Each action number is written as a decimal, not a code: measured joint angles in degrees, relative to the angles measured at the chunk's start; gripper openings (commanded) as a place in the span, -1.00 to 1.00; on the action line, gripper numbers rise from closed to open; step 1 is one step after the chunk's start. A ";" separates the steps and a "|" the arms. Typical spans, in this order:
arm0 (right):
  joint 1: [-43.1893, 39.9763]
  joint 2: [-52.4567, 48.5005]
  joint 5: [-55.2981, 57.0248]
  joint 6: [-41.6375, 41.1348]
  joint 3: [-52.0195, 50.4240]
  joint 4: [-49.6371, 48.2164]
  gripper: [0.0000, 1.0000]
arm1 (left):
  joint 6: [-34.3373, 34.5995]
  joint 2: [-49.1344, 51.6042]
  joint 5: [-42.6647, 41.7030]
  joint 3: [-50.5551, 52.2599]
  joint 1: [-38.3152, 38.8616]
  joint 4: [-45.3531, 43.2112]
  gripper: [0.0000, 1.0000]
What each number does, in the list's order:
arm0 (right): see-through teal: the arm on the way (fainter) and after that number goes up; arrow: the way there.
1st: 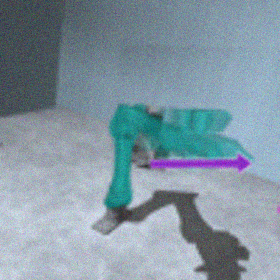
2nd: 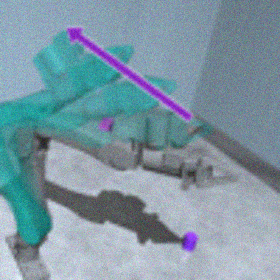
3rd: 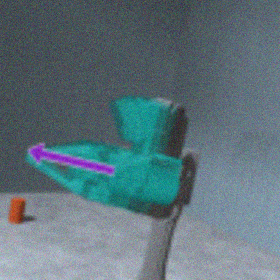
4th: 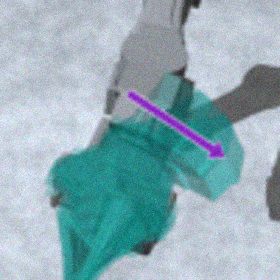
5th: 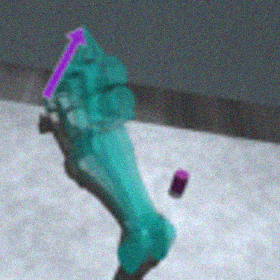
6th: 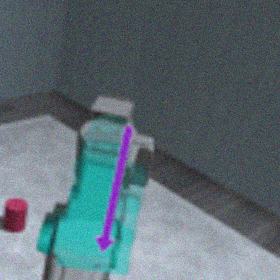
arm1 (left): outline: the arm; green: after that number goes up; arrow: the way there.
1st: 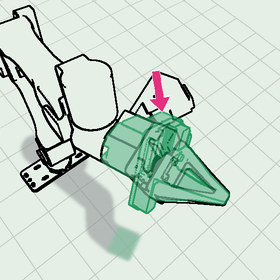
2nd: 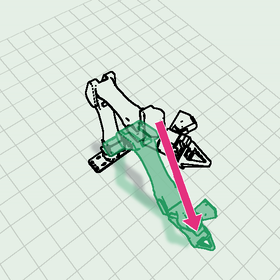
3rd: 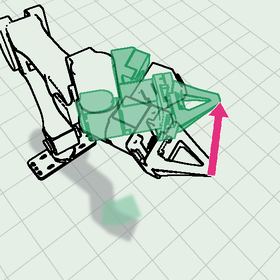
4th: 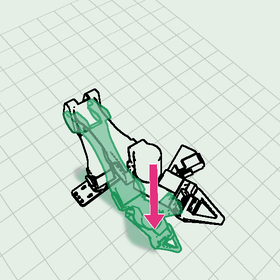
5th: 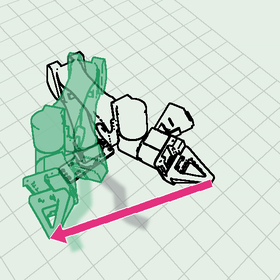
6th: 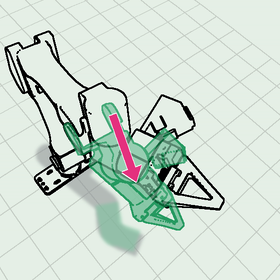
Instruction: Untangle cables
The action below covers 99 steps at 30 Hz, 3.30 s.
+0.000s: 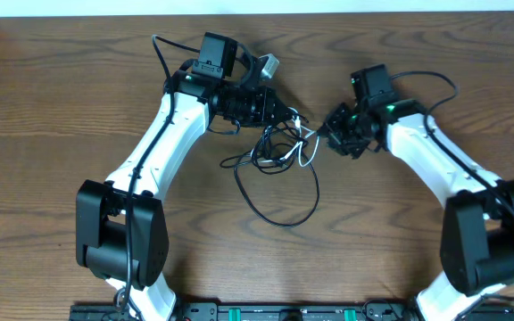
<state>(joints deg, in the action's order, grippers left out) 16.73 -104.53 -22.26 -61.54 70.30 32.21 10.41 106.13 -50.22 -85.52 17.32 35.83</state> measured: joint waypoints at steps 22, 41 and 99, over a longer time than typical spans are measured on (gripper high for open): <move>-4.35 -2.23 -1.64 -0.55 -0.46 -3.65 -0.48 | 0.00 0.00 0.63 0.00 0.00 0.50 -0.85; 2.27 -2.73 -4.39 -3.45 -0.46 -9.27 -0.38 | 0.00 0.00 1.14 0.00 0.00 1.62 -0.85; -1.05 5.90 -9.64 27.19 -0.63 -4.72 -0.09 | -10.91 0.00 19.08 0.00 0.04 16.81 -0.85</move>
<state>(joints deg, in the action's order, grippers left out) 15.68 -98.63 -31.90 -34.35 69.67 27.49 -0.49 106.13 -31.14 -85.52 17.37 52.64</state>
